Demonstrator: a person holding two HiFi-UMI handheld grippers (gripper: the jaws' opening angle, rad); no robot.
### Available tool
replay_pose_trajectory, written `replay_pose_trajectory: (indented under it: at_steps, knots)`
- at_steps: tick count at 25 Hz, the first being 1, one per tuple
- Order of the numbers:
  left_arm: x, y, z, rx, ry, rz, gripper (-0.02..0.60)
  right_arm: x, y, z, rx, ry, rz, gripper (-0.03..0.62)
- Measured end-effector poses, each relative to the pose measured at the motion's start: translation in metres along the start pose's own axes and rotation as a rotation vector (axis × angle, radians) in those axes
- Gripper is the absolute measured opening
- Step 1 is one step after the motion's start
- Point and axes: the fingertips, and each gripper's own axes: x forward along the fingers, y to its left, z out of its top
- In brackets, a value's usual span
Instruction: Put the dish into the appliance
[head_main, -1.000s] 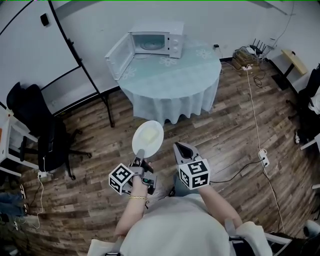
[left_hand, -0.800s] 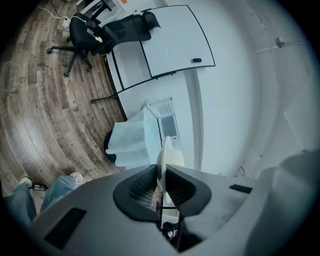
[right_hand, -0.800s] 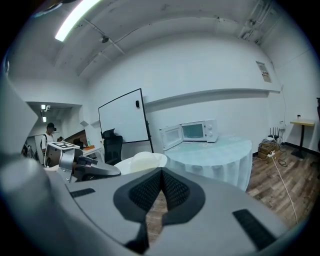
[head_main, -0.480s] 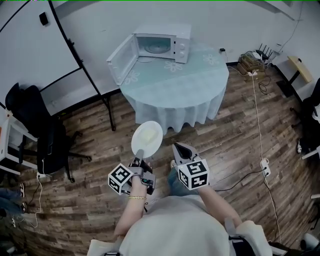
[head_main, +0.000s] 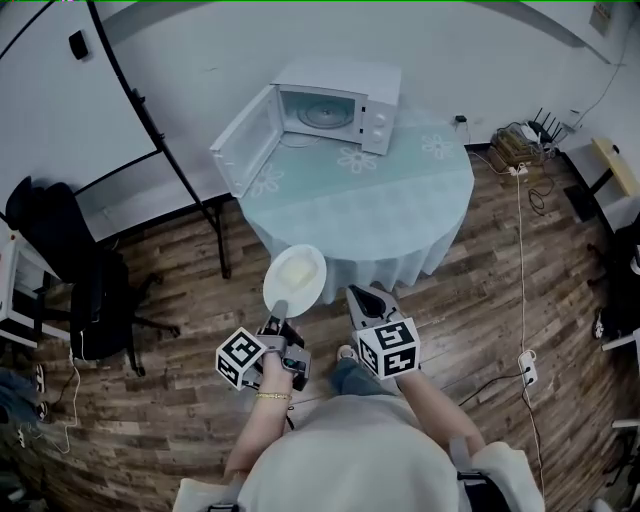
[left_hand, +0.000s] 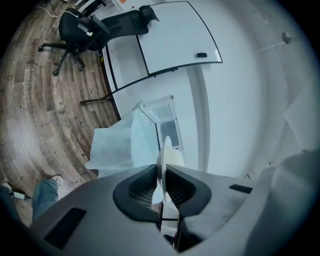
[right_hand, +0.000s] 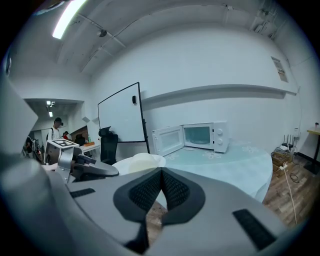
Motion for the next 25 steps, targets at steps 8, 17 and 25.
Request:
replay_pose_trajectory:
  at_steps: [8,17,25]
  knots:
    - [0.069,-0.02,0.02,-0.008,-0.022,0.011,0.044,0.057,-0.045,0.029,-0.005,0.013,0.035,0.005]
    - [0.133,-0.038,0.037,-0.02,-0.08,0.015,0.044,0.11,-0.089,0.054,-0.022,0.015,0.101,0.005]
    - [0.174,-0.049,0.043,-0.038,-0.123,0.024,0.044,0.141,-0.119,0.07,-0.043,0.013,0.142,0.005]
